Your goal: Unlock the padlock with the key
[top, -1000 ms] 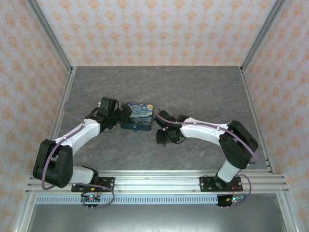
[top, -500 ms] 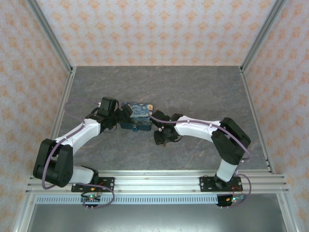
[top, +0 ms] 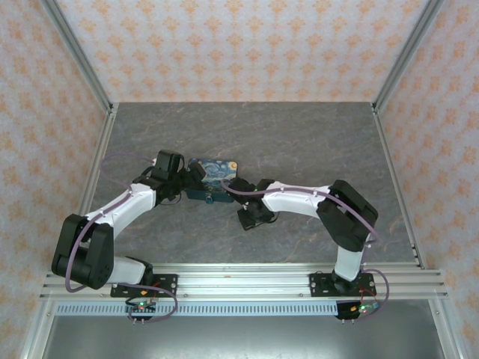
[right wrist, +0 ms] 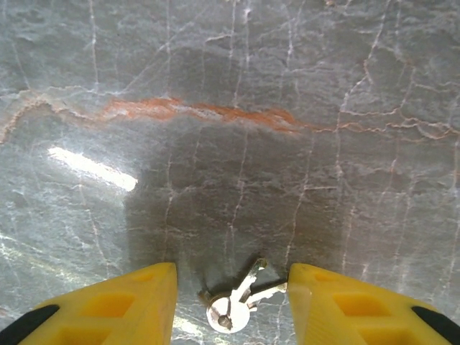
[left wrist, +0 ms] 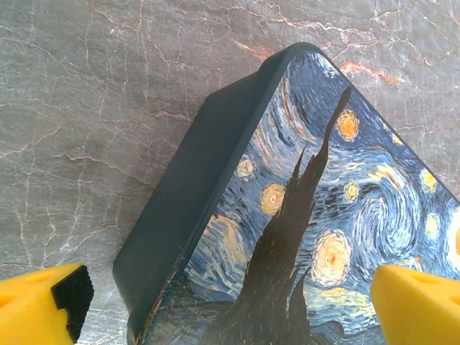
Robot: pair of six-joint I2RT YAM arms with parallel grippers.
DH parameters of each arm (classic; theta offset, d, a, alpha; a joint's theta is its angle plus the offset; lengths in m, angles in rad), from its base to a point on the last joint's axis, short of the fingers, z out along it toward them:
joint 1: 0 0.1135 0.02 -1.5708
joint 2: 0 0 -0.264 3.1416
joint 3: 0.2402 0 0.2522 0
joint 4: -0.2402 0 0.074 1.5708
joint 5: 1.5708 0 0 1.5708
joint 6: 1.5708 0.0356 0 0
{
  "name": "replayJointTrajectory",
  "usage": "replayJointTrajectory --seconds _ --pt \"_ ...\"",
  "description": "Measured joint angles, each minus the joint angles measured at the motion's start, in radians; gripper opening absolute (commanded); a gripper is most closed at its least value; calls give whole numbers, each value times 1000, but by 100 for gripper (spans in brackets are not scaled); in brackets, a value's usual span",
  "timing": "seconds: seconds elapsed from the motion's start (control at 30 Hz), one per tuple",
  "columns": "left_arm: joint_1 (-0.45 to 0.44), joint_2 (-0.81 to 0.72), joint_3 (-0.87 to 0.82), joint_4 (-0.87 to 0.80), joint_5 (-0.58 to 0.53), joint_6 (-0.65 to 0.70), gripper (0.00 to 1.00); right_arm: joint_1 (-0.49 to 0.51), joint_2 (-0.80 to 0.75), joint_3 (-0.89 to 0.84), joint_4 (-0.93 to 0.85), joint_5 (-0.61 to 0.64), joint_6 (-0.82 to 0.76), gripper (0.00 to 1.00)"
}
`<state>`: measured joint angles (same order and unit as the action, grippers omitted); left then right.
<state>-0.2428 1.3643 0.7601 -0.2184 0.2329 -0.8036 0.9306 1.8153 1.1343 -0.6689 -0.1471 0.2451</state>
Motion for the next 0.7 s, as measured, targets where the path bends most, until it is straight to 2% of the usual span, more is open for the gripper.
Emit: replayJointTrajectory --seconds 0.17,0.3,0.37,0.47,0.53,0.7 --pt "0 0 0 0 0 0 100 7 11 15 -16 17 -11 42" --pt "0 2 0 0 0 0 100 16 14 18 -16 25 -11 35" --pt "0 5 0 0 1 0 100 18 15 21 -16 26 -9 30" --pt "0 10 0 0 3 0 100 18 18 25 -16 30 -1 11" --pt "0 11 0 0 3 0 100 19 21 27 -19 47 2 3" --pt "0 11 0 0 3 0 100 19 24 42 -31 95 16 0"
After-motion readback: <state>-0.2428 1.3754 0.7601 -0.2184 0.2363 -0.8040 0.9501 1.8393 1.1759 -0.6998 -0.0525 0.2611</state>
